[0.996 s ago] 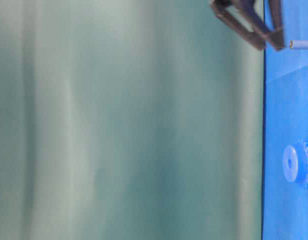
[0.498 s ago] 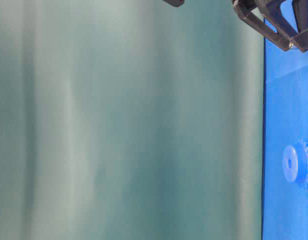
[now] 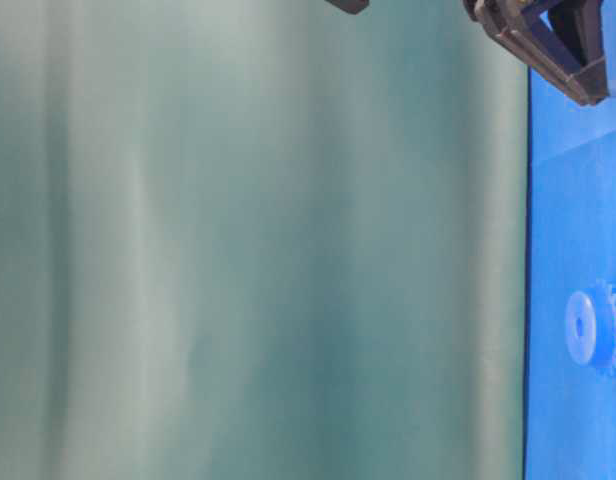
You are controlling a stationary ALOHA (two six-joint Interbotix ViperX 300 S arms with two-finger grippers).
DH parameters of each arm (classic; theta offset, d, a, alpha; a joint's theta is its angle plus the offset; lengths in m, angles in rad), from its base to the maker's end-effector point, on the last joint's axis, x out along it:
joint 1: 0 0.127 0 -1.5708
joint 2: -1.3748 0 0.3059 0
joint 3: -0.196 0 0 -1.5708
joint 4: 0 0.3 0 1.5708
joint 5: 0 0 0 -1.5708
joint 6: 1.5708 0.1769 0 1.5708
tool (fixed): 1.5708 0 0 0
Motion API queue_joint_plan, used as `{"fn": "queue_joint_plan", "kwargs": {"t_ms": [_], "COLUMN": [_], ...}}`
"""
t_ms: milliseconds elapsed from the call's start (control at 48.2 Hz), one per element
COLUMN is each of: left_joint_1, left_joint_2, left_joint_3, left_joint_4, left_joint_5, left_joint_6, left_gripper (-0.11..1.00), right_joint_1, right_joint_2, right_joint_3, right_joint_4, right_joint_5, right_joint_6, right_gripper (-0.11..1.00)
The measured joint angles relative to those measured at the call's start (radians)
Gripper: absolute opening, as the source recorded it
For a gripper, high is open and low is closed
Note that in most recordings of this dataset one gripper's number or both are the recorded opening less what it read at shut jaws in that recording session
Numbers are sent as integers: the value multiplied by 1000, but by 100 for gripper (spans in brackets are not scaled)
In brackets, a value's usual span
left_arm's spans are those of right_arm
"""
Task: Insert the shaft placed at a random location into the center hole of the small gear at another random location.
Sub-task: 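Move the right gripper to the silver shaft and grasp it upright, then lift the shaft and carry it left toward the blue gear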
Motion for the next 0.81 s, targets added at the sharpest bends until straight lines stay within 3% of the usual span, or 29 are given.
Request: {"fn": "queue_joint_plan", "kwargs": {"t_ms": [208,498,810], "left_joint_1": [0,0,0], "left_joint_2": [0,0,0], "left_joint_3": [2,0,0], "left_joint_4": [0,0,0], "left_joint_5": [0,2,8], "left_joint_6": [0,-2,-15], "left_gripper": [0,0,0], "right_joint_1": [2,3,3], "right_joint_2": [-58,-230,-252], "right_joint_3": [-12,-55,-61], "right_joint_4": [0,2,2], "right_joint_5": [46,245,275], "right_joint_6": [15,15,15], "right_gripper": [3,3,3]}}
